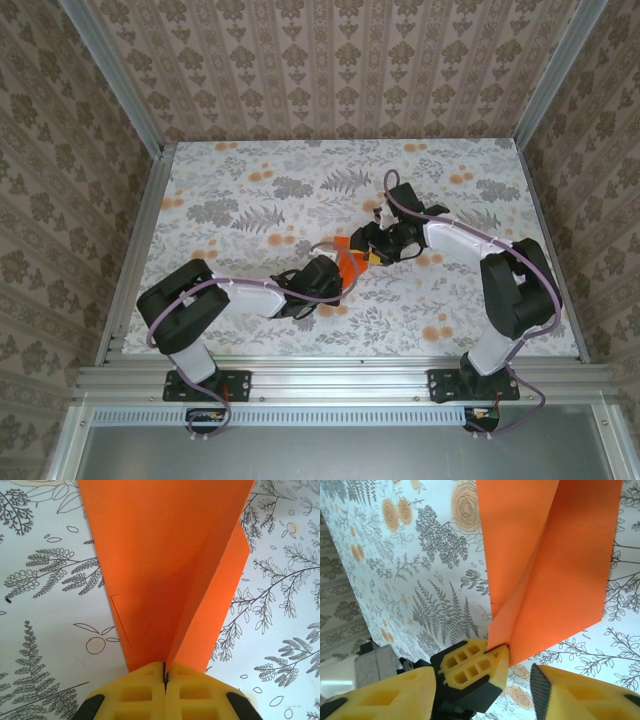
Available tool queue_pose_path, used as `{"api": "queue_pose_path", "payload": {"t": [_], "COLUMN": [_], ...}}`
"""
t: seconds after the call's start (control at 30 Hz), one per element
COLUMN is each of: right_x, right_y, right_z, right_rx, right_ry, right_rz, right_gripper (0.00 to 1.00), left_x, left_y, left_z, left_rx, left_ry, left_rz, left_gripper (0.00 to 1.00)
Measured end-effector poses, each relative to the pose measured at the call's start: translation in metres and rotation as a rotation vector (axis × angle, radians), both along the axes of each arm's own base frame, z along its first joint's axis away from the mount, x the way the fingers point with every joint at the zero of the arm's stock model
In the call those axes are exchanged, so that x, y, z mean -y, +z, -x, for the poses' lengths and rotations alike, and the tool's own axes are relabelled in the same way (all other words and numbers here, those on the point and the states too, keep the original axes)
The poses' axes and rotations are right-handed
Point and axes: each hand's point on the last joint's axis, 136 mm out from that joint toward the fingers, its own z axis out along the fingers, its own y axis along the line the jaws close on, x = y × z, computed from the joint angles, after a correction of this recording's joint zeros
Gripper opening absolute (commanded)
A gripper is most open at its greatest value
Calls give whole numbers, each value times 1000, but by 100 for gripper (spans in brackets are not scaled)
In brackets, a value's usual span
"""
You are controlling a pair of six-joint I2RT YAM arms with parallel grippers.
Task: Fold a paper plane with a square sheet of paper (pick it up from the middle)
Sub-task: Fourth fold the wing at the center of the table.
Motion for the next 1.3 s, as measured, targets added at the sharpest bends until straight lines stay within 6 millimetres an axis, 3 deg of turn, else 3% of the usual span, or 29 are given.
{"api": "queue_pose_path", "payload": {"t": [0.13,0.27,0.53,0.7,1.03,1.3], "right_x": [-4,-10,-22,-29,-42,-45], "right_y": [2,-4,-38,-41,-49,-54], "right_z": [3,3,3,-4,-9,-9], "right_rx": [7,-2,-93,-102,-110,-119], "right_ry": [31,58,86,98,139,154], "right_rz": [-23,-42,-29,-45,-65,-70], "right_gripper": [29,16,12,12,12,12], "left_x": [-1,-1,-4,-4,-4,-13], "left_y": [0,0,0,0,4,7], "left_z": [-1,0,1,1,2,-3], "left_rx": [-21,-37,-60,-64,-91,-106], "left_ry": [15,23,45,45,46,66], "left_rz": [54,87,119,121,147,145], "left_gripper": [0,0,0,1,27,26]}}
